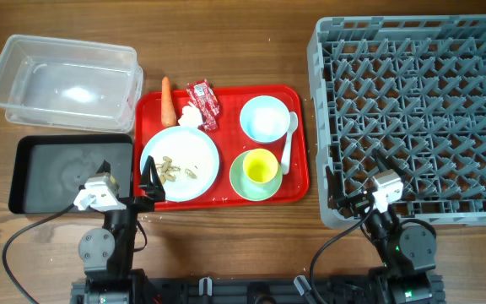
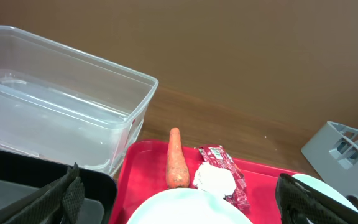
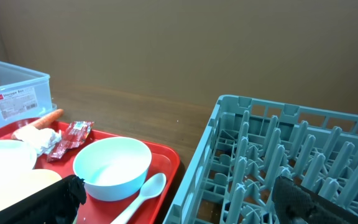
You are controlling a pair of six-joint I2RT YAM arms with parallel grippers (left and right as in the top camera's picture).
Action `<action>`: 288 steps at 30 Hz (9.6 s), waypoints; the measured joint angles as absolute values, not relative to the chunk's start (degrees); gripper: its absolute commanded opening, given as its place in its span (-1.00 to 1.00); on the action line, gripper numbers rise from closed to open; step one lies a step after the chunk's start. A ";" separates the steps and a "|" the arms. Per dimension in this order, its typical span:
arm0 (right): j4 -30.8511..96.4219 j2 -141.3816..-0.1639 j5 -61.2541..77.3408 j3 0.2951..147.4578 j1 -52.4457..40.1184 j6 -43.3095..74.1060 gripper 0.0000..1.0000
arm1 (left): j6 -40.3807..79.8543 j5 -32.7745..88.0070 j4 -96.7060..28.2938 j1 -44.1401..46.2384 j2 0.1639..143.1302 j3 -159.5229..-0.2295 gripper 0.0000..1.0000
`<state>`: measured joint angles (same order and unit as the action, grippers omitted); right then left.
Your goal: Sort waste into correct bins and load items into the dishwasher rack
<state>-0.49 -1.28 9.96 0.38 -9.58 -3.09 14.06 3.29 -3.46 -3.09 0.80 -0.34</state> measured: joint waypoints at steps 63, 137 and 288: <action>-0.49 -1.28 9.96 0.38 -9.58 -3.09 0.99 | 14.06 3.29 -3.44 -3.09 0.80 -0.34 1.00; 43.18 -60.34 19.51 55.66 -9.54 18.90 0.99 | 22.41 28.73 -40.27 21.39 75.94 -58.13 0.48; 43.64 -110.15 -4.40 79.00 -27.31 32.77 -0.91 | 25.87 7.92 -60.03 -17.06 68.77 -66.48 1.00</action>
